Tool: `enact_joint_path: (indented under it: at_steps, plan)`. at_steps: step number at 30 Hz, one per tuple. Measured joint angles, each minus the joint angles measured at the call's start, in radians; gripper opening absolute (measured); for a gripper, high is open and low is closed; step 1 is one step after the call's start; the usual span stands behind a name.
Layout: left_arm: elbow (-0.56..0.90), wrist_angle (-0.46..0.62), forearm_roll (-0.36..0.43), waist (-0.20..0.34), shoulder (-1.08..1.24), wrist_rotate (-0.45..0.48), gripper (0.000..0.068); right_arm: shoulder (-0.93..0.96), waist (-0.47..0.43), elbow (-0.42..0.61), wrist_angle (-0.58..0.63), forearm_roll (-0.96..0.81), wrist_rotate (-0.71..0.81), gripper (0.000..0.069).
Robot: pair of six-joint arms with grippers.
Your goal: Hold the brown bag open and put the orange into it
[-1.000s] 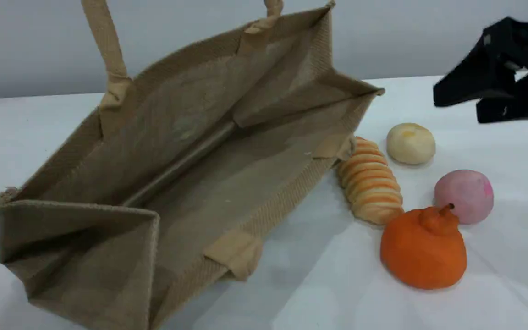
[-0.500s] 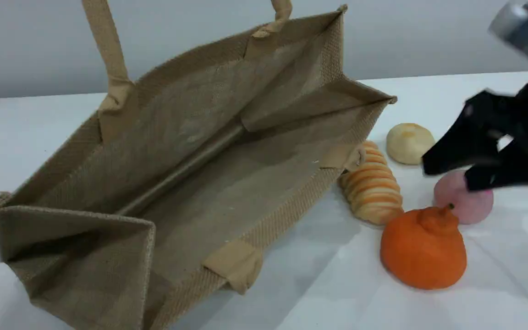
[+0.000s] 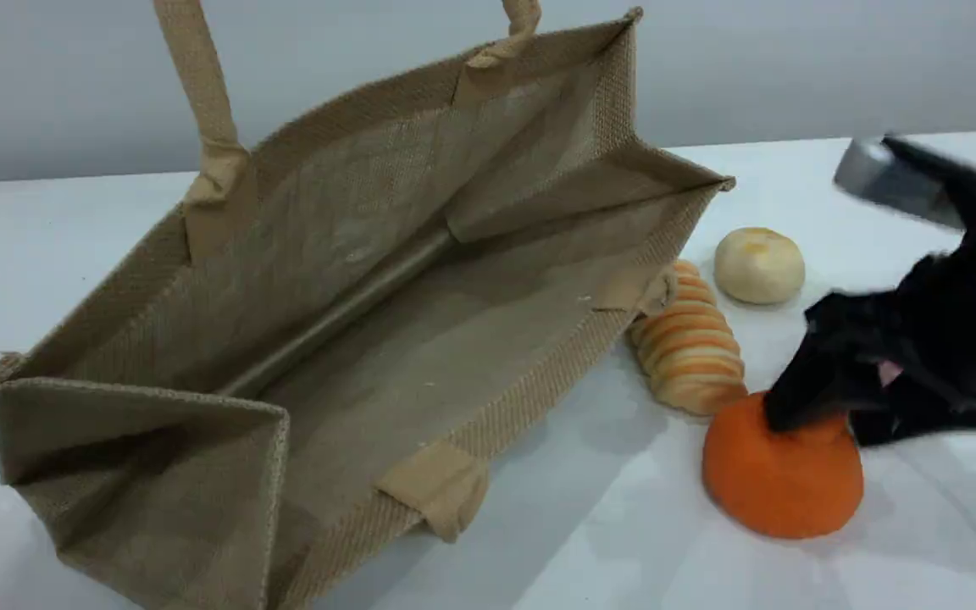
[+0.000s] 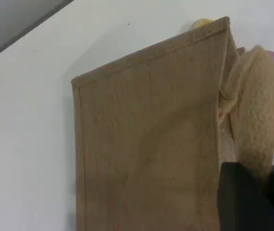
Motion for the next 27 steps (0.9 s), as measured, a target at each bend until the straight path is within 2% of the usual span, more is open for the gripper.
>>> enact_joint_path:
  at_steps: [3, 5, 8, 11, 13, 20, 27]
  plan:
    - [0.000, -0.001, 0.000, 0.000, 0.000, 0.000, 0.0090, 0.032, 0.000, -0.001, 0.022, -0.002, -0.016, 0.0471]
    - [0.000, -0.001, 0.000, 0.000, 0.000, 0.000, 0.0090, 0.033, 0.000, -0.001, 0.021, 0.002, -0.036, 0.0445]
    - [0.000, -0.001, 0.000, 0.000, 0.000, 0.000, 0.0090, 0.032, 0.000, -0.001, 0.028, 0.021, -0.055, 0.0314]
    - [0.000, -0.001, 0.000, 0.000, 0.000, 0.000, 0.0090, 0.032, 0.000, -0.001, 0.066, 0.027, -0.055, 0.0100]
    - [0.000, -0.001, 0.000, 0.000, 0.000, 0.003, 0.0090, 0.029, 0.000, -0.001, 0.079, 0.054, -0.064, 0.0046]
    - [0.000, -0.001, 0.002, 0.000, 0.000, 0.005, 0.0090, -0.072, -0.003, -0.001, 0.144, 0.073, -0.086, 0.0033]
    - [0.000, -0.001, 0.005, 0.000, 0.000, 0.006, 0.0090, -0.239, -0.003, -0.001, 0.141, 0.050, -0.059, 0.0033]
